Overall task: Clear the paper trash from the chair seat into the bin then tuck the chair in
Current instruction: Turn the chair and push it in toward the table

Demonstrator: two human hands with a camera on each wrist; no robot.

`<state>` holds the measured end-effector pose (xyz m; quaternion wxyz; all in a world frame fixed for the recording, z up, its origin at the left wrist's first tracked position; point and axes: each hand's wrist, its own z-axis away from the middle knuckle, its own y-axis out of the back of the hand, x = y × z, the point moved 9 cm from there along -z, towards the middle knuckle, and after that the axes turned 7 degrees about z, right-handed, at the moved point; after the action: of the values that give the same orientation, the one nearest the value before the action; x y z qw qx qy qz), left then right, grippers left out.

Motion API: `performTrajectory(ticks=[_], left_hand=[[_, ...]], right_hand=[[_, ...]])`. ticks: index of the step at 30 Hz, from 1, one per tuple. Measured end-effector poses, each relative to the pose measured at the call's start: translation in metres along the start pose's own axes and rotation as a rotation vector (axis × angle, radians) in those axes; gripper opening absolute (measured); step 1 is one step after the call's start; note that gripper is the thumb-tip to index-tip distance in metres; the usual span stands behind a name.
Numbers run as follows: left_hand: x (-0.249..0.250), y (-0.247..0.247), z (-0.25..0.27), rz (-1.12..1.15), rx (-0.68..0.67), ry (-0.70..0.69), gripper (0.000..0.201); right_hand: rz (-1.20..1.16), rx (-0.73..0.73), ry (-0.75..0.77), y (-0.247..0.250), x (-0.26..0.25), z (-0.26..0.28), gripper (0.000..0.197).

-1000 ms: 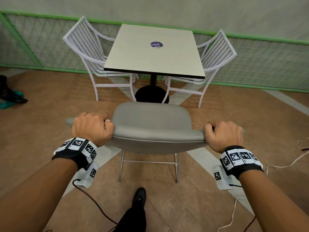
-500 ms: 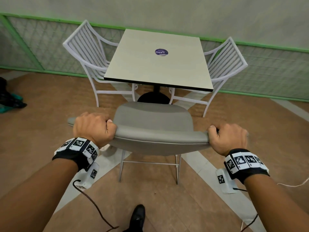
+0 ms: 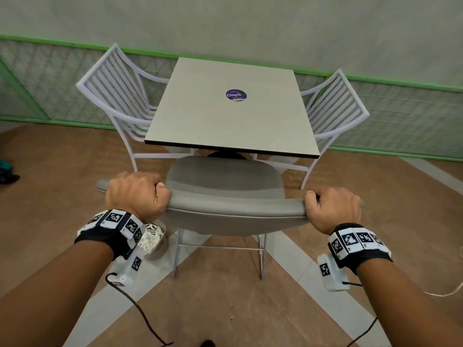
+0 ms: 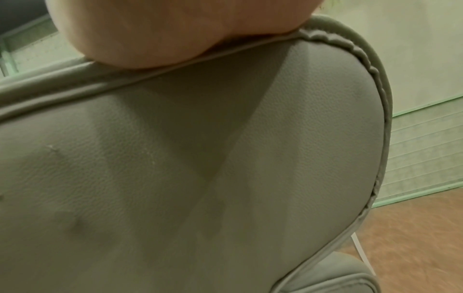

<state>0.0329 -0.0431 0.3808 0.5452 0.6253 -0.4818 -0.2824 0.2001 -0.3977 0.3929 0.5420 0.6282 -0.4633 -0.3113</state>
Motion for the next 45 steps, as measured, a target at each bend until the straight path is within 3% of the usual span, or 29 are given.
performTrajectory(ticks=[8, 15, 22, 45], left_hand=[[-0.013, -0.009, -0.069, 0.018, 0.063, -0.029, 0.036], [-0.008, -0.014, -0.097, 0.011, 0.056, -0.046, 0.031], [0.010, -0.019, -0.104, -0.003, 0.050, -0.038, 0.038], [0.006, -0.019, -0.088, 0.001, 0.056, 0.018, 0.037]], right_hand=[[-0.001, 0.009, -0.031, -0.011, -0.014, -0.054, 0.040], [0.013, 0.021, -0.035, -0.024, -0.008, -0.090, 0.040], [0.041, 0.008, -0.023, -0.028, 0.008, -0.112, 0.043], [0.049, -0.042, 0.006, -0.026, 0.001, -0.097, 0.038]])
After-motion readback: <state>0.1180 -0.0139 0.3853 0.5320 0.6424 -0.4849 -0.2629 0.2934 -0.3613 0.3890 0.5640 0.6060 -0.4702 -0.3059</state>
